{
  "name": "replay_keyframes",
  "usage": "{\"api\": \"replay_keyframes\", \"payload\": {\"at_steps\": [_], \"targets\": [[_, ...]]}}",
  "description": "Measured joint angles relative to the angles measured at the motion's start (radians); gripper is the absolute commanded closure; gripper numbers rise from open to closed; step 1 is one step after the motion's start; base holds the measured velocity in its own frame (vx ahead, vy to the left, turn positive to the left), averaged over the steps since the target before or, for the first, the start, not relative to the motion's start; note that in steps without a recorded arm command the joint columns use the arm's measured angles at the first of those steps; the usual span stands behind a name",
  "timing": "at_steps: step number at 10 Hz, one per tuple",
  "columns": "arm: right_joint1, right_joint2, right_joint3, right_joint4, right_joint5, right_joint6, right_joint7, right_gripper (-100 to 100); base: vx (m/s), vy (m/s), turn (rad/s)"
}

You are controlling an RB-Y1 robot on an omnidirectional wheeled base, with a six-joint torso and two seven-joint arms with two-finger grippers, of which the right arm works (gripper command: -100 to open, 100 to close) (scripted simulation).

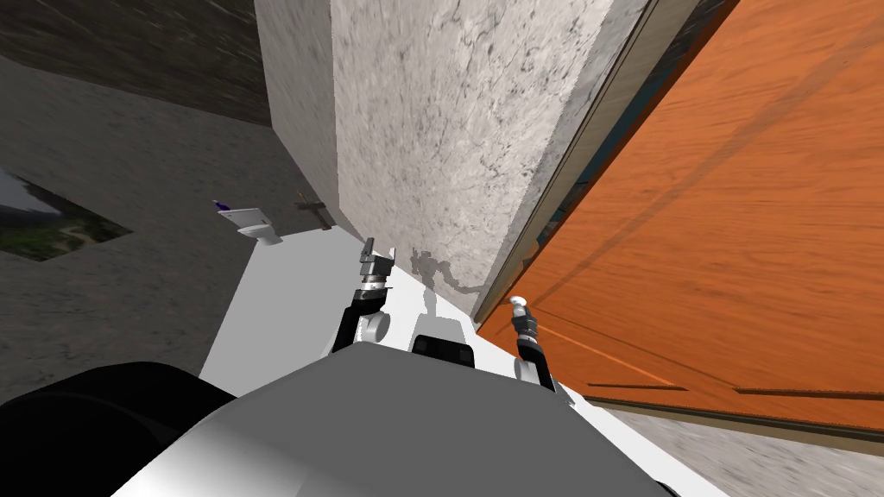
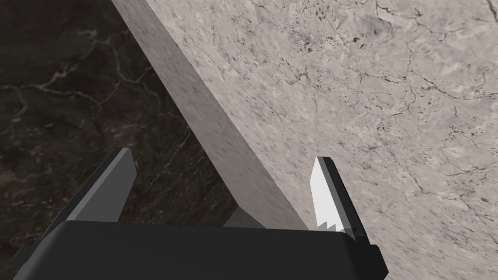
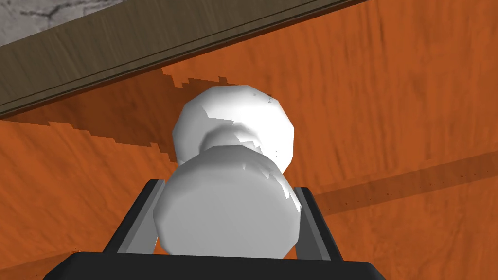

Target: Pull the door open

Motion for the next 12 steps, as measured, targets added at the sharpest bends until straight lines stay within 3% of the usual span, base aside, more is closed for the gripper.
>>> {"api": "replay_keyframes", "payload": {"at_steps": [12], "targets": [[-0.023,0.003,0.010,0.016,-0.050,0.006,-0.266,100,-0.043,-0.010,0.047]]}}
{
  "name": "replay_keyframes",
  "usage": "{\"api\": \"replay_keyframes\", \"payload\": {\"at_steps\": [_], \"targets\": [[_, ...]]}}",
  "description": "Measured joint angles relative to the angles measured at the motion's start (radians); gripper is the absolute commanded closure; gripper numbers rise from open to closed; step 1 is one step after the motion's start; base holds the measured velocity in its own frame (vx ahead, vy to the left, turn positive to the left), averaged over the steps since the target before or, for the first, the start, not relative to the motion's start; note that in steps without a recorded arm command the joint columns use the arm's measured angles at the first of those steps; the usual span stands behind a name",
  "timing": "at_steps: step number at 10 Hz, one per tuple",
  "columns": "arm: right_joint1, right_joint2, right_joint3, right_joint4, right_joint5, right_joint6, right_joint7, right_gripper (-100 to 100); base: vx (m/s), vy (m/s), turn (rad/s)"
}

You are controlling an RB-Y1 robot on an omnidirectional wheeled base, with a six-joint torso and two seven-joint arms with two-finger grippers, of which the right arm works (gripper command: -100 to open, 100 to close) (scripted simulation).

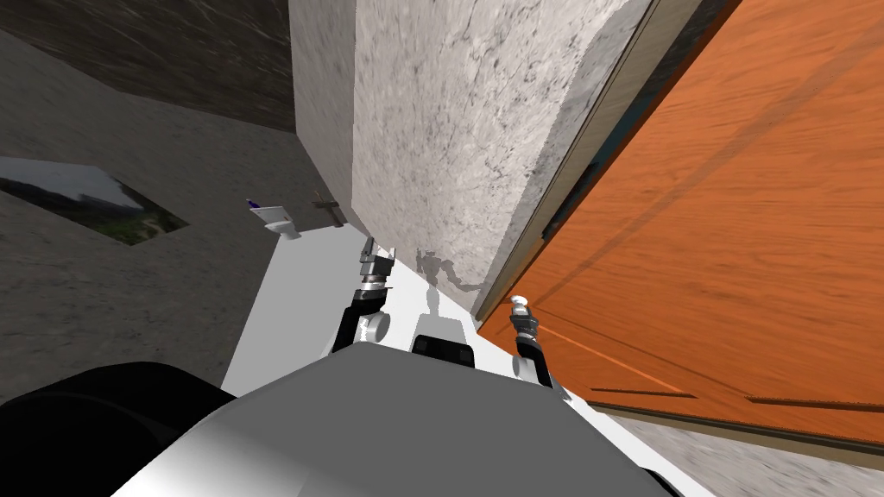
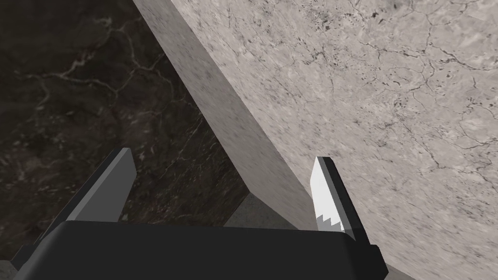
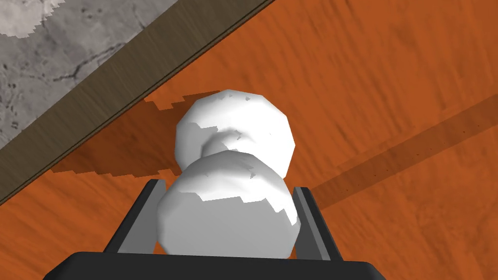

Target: Pull the door open

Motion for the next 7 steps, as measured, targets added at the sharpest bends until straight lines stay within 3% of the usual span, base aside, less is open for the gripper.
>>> {"api": "replay_keyframes", "payload": {"at_steps": [7], "targets": [[-0.015,0.002,0.006,0.014,-0.028,0.001,-0.165,100,-0.042,-0.009,0.044]]}}
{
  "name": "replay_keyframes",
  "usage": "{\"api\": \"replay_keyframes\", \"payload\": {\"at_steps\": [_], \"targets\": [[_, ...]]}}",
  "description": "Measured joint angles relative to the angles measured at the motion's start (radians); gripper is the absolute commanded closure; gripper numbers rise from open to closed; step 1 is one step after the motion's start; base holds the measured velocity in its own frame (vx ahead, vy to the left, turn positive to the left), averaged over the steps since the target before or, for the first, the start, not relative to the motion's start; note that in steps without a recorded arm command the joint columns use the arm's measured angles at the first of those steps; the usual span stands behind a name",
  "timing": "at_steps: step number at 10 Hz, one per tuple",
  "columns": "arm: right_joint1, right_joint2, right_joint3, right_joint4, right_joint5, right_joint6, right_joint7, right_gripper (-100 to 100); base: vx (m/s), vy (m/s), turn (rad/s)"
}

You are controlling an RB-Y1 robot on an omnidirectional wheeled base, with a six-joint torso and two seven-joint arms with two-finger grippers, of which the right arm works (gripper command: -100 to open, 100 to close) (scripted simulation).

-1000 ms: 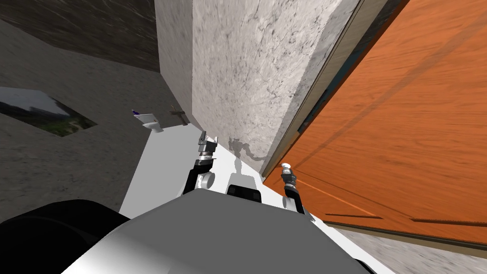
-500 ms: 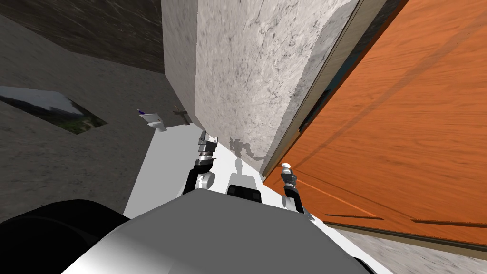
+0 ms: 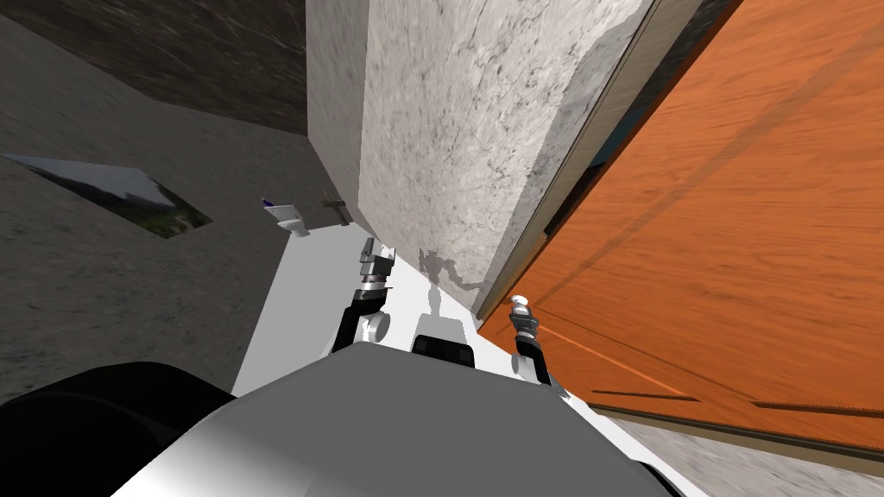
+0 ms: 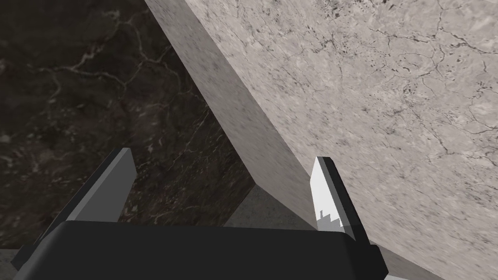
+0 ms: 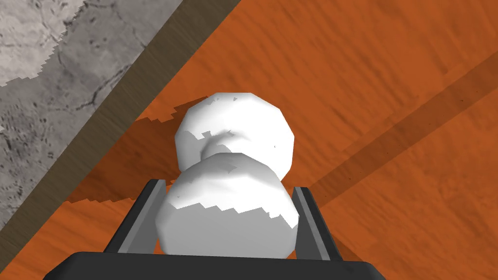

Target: Pull the door open

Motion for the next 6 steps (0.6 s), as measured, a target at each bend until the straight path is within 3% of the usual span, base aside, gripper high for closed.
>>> {"api": "replay_keyframes", "payload": {"at_steps": [6], "targets": [[-0.013,0.000,0.004,0.009,-0.023,0.002,-0.143,100,-0.036,-0.008,0.037]]}}
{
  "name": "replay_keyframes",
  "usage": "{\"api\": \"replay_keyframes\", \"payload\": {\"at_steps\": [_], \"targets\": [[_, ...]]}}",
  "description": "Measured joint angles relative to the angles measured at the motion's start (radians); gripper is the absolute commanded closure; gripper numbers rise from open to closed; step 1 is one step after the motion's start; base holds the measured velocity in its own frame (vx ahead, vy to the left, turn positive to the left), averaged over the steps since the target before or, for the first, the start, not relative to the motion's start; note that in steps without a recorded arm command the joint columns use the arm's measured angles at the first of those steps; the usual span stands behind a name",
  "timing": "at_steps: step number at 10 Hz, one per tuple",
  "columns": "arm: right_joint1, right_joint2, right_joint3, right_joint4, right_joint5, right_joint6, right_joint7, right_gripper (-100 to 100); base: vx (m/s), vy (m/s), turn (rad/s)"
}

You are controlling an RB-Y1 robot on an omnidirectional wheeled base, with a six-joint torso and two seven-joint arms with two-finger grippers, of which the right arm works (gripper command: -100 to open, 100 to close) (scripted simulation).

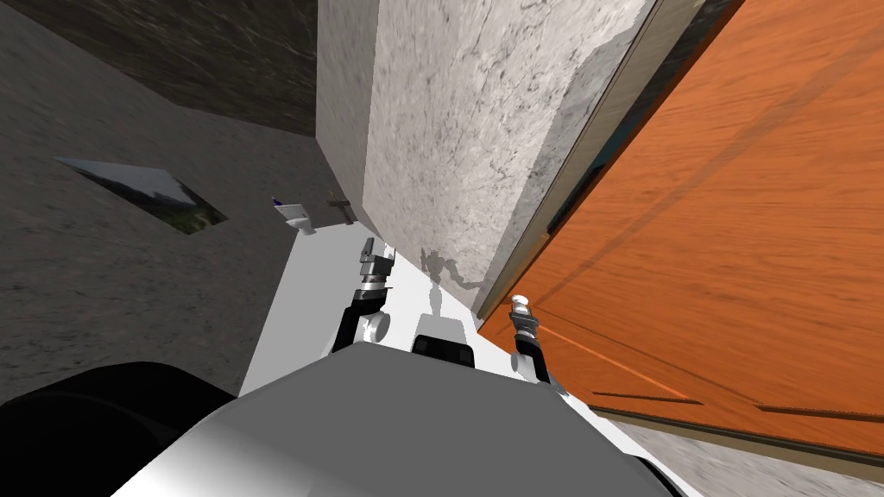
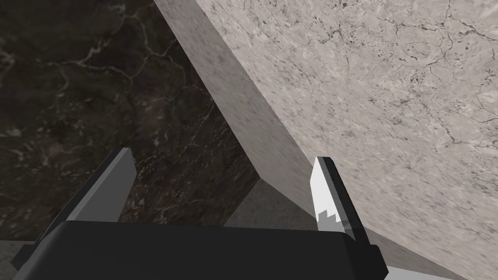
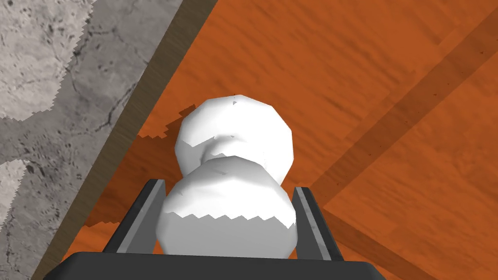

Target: Pull the door open

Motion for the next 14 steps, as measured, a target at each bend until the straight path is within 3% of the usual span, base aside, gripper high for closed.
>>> {"api": "replay_keyframes", "payload": {"at_steps": [14], "targets": [[-0.022,0.001,0.007,0.014,-0.048,0.004,-0.346,100,-0.035,-0.008,0.037]]}}
